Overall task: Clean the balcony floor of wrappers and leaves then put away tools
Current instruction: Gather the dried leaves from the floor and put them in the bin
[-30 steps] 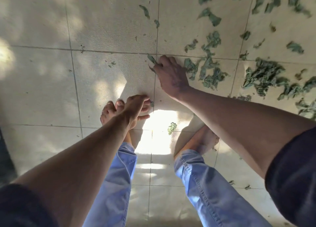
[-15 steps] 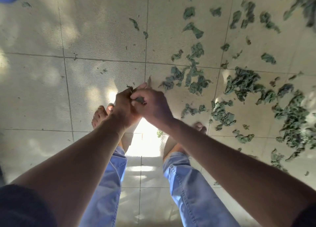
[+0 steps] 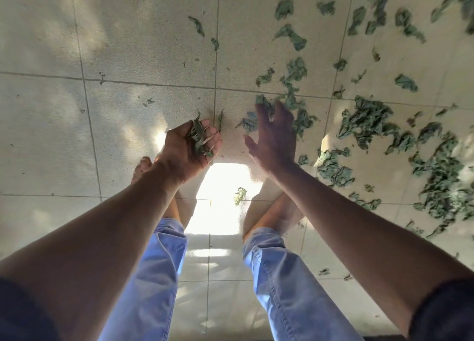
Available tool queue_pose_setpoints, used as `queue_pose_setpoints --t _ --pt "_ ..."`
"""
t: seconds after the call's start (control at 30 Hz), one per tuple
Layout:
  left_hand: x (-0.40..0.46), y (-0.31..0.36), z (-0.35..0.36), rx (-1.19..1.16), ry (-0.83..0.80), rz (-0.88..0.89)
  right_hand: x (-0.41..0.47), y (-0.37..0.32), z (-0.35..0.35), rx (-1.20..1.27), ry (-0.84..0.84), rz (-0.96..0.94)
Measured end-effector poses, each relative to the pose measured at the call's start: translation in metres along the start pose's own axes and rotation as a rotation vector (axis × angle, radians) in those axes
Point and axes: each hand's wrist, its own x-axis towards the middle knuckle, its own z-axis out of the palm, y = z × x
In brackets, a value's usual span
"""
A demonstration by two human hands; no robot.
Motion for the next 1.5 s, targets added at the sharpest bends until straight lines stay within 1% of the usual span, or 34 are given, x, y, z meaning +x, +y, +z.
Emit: queue_pose_setpoints --t 0.07,0.13,0.23,0.33,0.43,0.53,0.57,0.63,0.73,0.83,0.93,1.0,1.07,1.13,1.2,1.27,1.33,1.5 --pt "0.004 -0.002 0.002 0.035 -0.006 -0.011 0.016 0.003 0.015 -0.041 -0.024 0.043" --pt "0.005 -0.004 0.002 0.054 -0.035 -0.028 0.022 -0.001 0.025 -0.028 0.015 0.050" --pt "0.005 -0.005 0.004 0.027 -0.106 -0.055 0.020 -0.005 0.033 0.015 0.086 -0.082" --pt "0.008 -0.005 0.001 0.059 -0.160 -0.059 0.023 0.001 0.037 0.088 0.047 -0.195" --pt "0.014 -0.007 -0.004 0.141 -0.100 -0.041 0.024 0.005 0.031 0.242 0.061 -0.191" --pt "0.013 -0.010 0.002 0.218 -0.062 0.016 0.011 -0.006 0.003 0.414 0.142 -0.208" --pt "0.011 -0.012 0.007 0.216 -0.071 0.030 0.002 -0.011 -0.009 0.460 0.170 -0.233" --pt "0.006 -0.015 0.021 0.190 -0.160 0.039 -0.017 -0.022 -0.029 0.541 0.229 -0.298" --pt "0.000 -0.021 0.049 0.080 -0.310 -0.001 -0.040 -0.030 -0.043 0.512 0.305 -0.383" --pt "0.002 -0.028 0.068 -0.046 -0.314 -0.073 -0.050 -0.027 -0.046 0.482 0.292 -0.349" --pt "0.003 -0.033 0.078 -0.029 -0.372 -0.096 -0.059 -0.012 -0.048 0.471 0.343 -0.327" --pt "0.004 -0.034 0.084 -0.001 -0.384 -0.069 -0.066 0.001 -0.054 0.478 0.416 -0.323" --pt "0.007 -0.034 0.088 -0.011 -0.380 -0.058 -0.066 0.021 -0.058 0.452 0.467 -0.273" --pt "0.012 -0.037 0.089 -0.031 -0.381 -0.055 -0.057 0.046 -0.049 0.357 0.406 -0.175" --pt "0.017 -0.042 0.086 -0.026 -0.386 -0.059 -0.041 0.069 -0.029 0.170 0.276 -0.059" --pt "0.020 -0.048 0.082 -0.013 -0.396 -0.072 -0.022 0.087 -0.008 0.010 0.140 0.013" --pt "0.022 -0.054 0.078 -0.002 -0.379 -0.082 -0.005 0.095 0.006 -0.047 0.043 0.000" --pt "0.020 -0.061 0.065 0.022 -0.348 -0.098 0.023 0.095 0.013 -0.074 -0.027 -0.165"
